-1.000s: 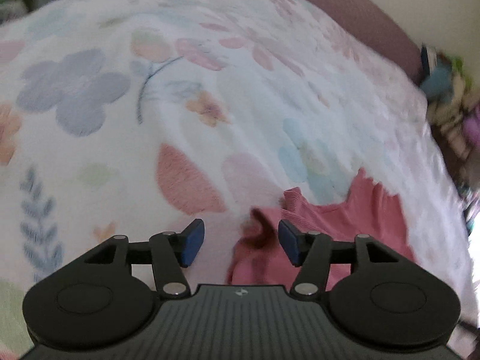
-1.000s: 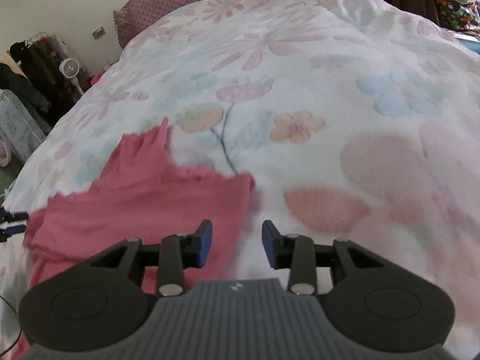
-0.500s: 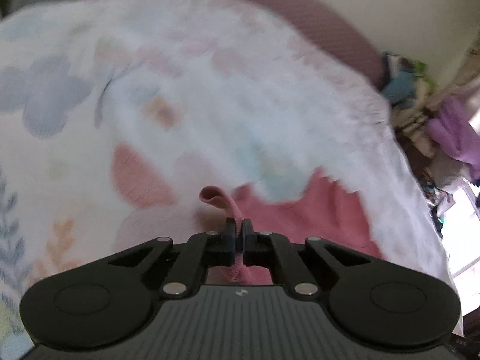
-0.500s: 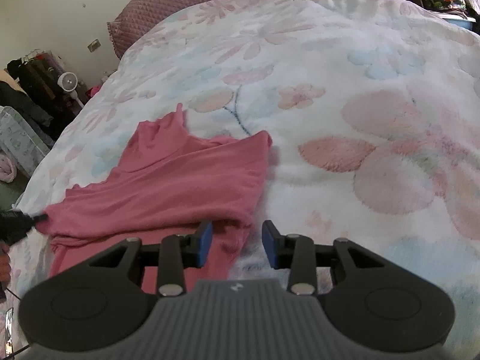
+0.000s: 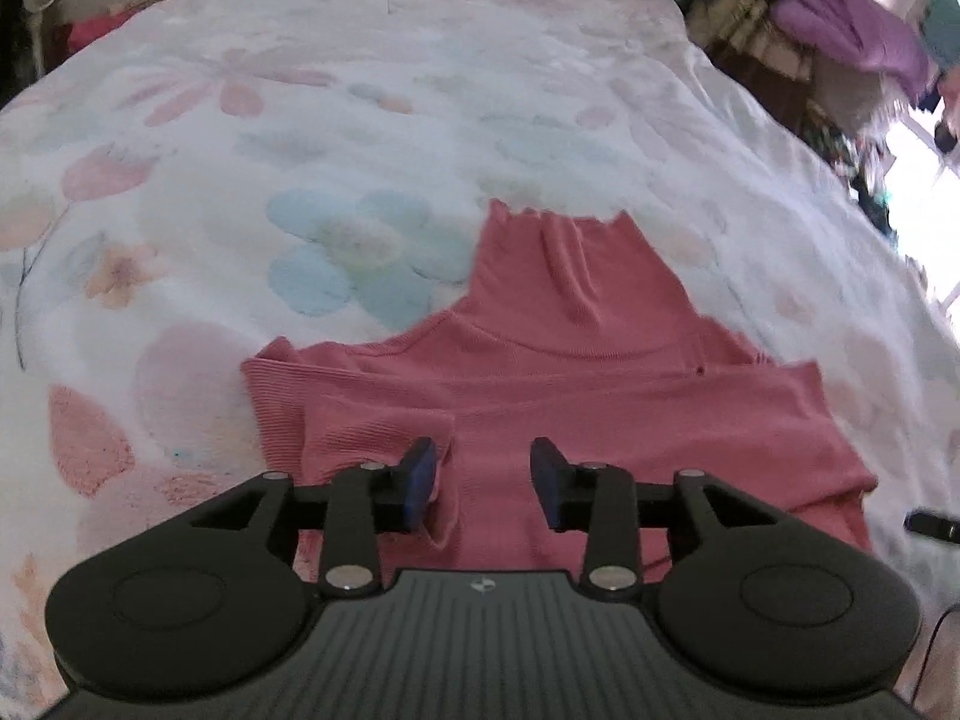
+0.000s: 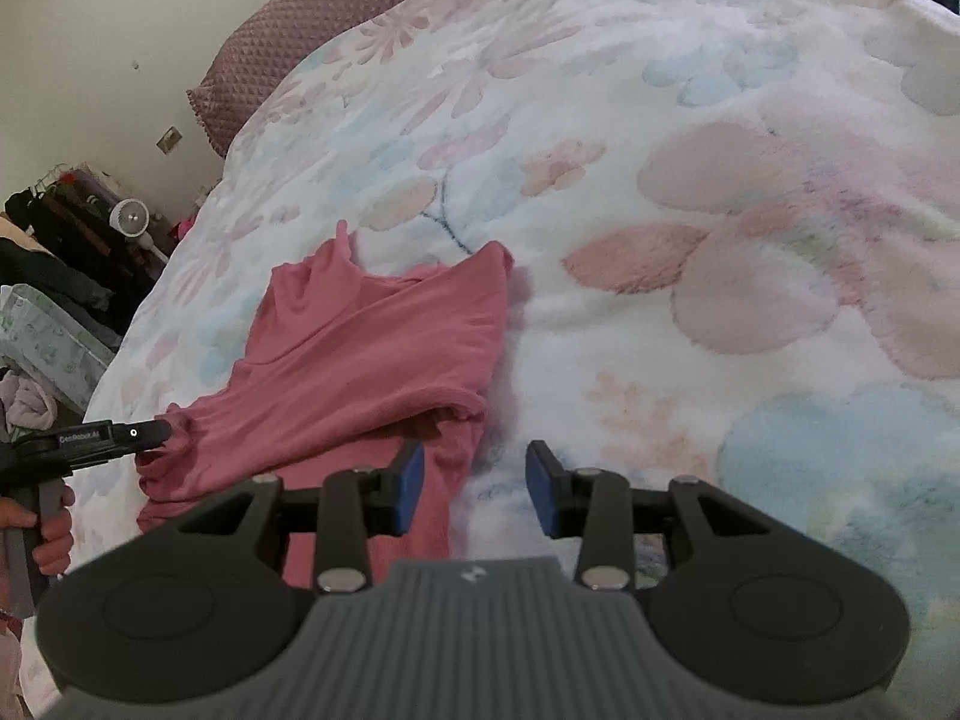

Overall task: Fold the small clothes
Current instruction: 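Open both grippers and lift them away from the folded shirt, then grasp the shirt hem with both grippers and lift it toward the collar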

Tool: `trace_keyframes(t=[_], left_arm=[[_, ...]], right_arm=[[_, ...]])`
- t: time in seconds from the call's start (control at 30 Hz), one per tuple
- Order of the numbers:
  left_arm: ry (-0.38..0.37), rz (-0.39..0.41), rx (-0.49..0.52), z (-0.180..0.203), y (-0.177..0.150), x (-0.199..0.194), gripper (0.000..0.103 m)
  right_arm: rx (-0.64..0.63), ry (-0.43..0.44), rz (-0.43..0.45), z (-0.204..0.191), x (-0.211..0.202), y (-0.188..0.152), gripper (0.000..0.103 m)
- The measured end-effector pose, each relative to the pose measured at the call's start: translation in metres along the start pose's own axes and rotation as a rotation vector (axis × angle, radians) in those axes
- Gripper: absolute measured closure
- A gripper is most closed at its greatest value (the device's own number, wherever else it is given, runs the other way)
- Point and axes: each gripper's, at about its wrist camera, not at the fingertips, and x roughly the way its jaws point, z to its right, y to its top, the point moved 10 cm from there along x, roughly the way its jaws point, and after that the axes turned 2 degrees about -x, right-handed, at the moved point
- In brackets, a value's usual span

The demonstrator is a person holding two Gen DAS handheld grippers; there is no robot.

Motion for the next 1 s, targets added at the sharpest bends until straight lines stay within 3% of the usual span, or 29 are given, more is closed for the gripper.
trace_keyframes(t=[0.17, 0.23, 0.33, 0.43, 0.6, 0.67, 0.73, 0.83, 1.0], left_arm=[[-0.039, 0.08, -0.155, -0.032, 0.017, -0.02, 0.063], [-0.015, 0.058, -0.166, -0.042, 0.017, -0.018, 0.074], [-0.009, 0.021, -0.155, -0.046, 0.011, -0.009, 0.077], [0.031, -0.027, -0.034, -0.032, -0.003, 0.002, 0.082], [0.216, -0.053, 0.238, -0.022, -0.033, 0.023, 0.08], [0.204, -0.018, 0.255, -0.019, -0.031, 0.011, 0.079], [0.169, 0.025, 0.233, -0.015, -0.025, -0.016, 0.07], [0.149, 0.082, 0.262, -0.007, -0.022, -0.062, 0.068], [0.12, 0.088, 0.401, 0.015, -0.049, -0.137, 0.068]], right_arm=[[0.008, -0.014, 0.018, 0.007, -0.005, 0.005, 0.068], [-0.02, -0.037, 0.02, 0.006, -0.002, 0.007, 0.068], [-0.026, -0.018, 0.016, -0.002, 0.005, 0.007, 0.068], [-0.049, -0.022, -0.002, -0.008, 0.014, 0.004, 0.068], [-0.062, -0.018, -0.033, -0.015, 0.021, -0.002, 0.068], [-0.081, -0.028, -0.038, -0.019, 0.017, -0.002, 0.068], [-0.121, -0.032, -0.035, -0.024, 0.009, -0.002, 0.068], [-0.221, -0.035, -0.029, -0.037, -0.011, -0.002, 0.054], [-0.387, -0.037, -0.032, -0.06, -0.059, -0.013, 0.037]])
